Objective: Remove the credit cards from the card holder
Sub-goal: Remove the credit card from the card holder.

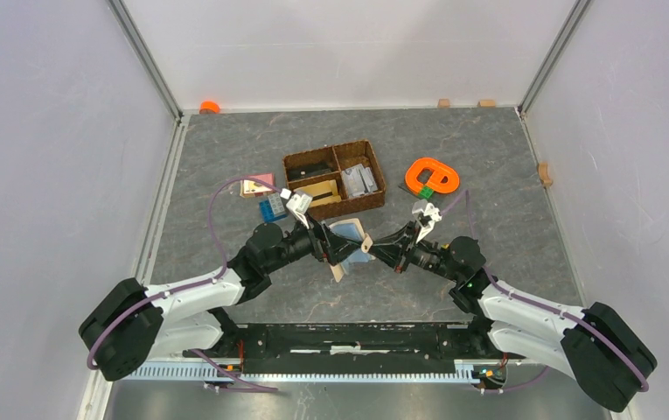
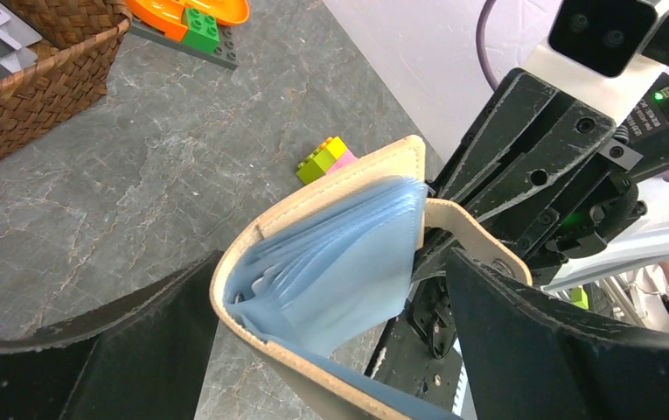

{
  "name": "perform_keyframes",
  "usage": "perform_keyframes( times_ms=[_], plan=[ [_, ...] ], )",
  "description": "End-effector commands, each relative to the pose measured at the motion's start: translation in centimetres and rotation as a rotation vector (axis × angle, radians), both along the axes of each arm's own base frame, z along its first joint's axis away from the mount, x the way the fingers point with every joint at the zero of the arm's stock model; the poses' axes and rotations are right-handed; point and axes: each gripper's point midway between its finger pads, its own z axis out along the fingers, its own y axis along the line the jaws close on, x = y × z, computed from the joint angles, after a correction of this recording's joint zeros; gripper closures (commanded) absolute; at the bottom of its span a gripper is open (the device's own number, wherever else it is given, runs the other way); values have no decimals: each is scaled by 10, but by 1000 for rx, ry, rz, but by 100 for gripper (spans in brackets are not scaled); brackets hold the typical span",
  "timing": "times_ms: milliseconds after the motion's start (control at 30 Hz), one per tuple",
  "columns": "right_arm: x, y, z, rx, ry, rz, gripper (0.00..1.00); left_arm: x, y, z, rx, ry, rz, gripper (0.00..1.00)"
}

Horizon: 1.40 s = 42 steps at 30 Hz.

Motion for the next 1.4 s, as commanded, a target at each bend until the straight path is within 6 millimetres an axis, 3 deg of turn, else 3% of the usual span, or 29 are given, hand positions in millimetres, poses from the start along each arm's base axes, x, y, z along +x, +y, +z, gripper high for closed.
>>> perform_keyframes(
  times_ms=[0,200,400,700,767,933,1067,1233,1367],
  plan=[
    [5,3,27,46,-70,-10,100,-3,-8,29,-73,-65,-42,0],
    [-4,6,32,79,-71,41,100,-2,-10,27,-61,-65,-49,11],
    [-7,6,35,92,-80,53,100,2,-9,22,-42,-58,-29,38],
    [-4,4,33,79,-83,31,100,4,-6,22,-36,-63,-5,70],
    [-1,3,30,68,-75,17,89,4,-5,22,-37,-64,-4,73],
    [-5,8,29,67,-66,53,72,0,-8,26,-53,-69,-28,80],
    [-14,12,34,98,-68,111,63,-1,-8,28,-63,-74,-39,84],
    [-13,14,31,93,-53,117,60,-8,-9,37,-107,-96,-69,87],
    [-11,15,27,83,-31,112,46,-19,-12,49,-155,-125,-126,88]
  ],
)
